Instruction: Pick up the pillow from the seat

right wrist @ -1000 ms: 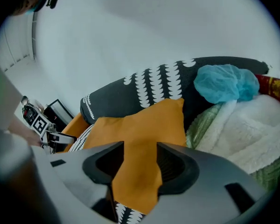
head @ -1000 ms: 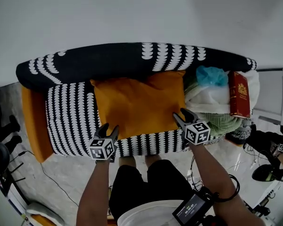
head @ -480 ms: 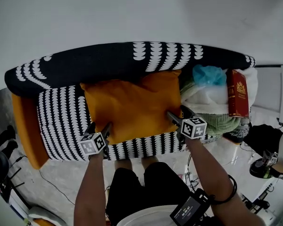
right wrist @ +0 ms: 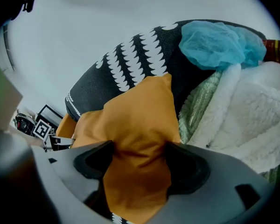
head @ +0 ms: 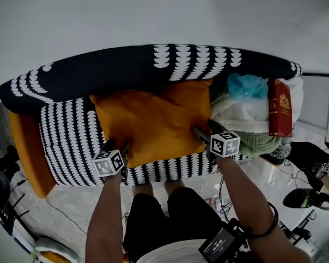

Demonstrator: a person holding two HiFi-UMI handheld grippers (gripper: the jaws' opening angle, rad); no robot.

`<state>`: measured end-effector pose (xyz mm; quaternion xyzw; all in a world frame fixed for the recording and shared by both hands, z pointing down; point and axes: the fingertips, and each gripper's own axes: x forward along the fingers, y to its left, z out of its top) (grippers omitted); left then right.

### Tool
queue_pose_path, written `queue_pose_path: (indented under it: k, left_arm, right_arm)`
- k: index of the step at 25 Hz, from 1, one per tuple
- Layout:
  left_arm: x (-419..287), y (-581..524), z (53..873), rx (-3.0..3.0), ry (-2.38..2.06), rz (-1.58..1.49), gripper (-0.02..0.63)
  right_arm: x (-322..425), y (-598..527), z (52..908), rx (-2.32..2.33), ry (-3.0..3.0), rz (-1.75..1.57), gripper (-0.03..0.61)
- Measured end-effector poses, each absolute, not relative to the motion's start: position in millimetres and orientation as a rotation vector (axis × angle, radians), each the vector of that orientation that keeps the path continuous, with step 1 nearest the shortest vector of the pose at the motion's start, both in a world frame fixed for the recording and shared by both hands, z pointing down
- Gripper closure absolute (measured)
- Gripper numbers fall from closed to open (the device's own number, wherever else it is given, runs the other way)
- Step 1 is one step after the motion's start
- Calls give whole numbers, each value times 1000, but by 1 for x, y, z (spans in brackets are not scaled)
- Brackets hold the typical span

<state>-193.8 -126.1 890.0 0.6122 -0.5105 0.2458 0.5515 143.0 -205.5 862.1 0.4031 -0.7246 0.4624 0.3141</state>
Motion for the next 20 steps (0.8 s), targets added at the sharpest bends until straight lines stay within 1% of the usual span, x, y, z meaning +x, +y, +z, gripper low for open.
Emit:
queue_pose_path:
  k: [4, 10, 17, 20]
  left_arm:
    - [-191, -128, 892, 1444, -1194, 597, 306]
    - [-190, -129, 886, 1442, -1209, 593, 419]
    - [-192, -129, 879, 1457, -1212, 560, 482]
    - [-192, -130, 877, 1460, -1220, 557, 494]
  right_arm:
    - [139, -206, 865, 1029, -1921, 1223, 222]
    - [131, -203, 865, 977, -1926, 1216, 302]
    - [124, -201, 861, 944, -1938, 1205, 399]
    - [125, -202, 861, 954, -1947, 1201, 417]
